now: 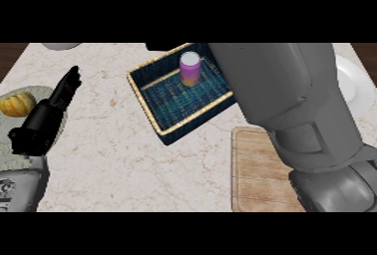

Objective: Pick the can from the cutting board and place it in the basket

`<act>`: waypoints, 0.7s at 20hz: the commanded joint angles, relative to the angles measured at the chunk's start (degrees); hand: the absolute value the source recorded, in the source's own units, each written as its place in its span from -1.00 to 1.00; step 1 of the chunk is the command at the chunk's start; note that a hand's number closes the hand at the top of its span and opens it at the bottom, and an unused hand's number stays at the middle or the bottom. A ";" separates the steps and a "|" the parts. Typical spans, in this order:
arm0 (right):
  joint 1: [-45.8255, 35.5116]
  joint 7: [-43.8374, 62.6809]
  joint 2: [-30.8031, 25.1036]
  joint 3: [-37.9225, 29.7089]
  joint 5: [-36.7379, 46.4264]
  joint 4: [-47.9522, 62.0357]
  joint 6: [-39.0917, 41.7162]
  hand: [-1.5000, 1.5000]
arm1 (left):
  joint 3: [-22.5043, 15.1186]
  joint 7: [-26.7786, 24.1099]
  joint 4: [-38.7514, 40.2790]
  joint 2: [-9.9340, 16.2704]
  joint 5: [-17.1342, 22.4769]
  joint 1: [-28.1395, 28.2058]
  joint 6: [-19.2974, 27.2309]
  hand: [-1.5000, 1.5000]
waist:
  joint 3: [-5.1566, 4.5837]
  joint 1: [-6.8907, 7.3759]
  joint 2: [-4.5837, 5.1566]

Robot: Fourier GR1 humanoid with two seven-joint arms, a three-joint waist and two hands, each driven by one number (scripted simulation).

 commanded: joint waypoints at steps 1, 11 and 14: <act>-2.62 10.53 0.52 0.38 -3.42 2.60 -3.04 -1.00 | -0.96 -1.14 1.18 -1.42 -1.29 0.06 1.00 0.00 | -0.01 -0.06 0.12; -0.33 5.72 -4.00 -4.24 7.60 -8.04 -25.27 -1.00 | -0.17 2.08 -1.08 -1.08 -1.19 -0.26 1.47 0.00 | 0.14 -2.12 -0.09; 1.55 8.77 -4.27 -5.01 11.83 -11.43 -28.86 -1.00 | 1.51 1.28 -1.87 0.09 0.53 1.74 0.20 0.00 | 0.12 -2.15 -0.56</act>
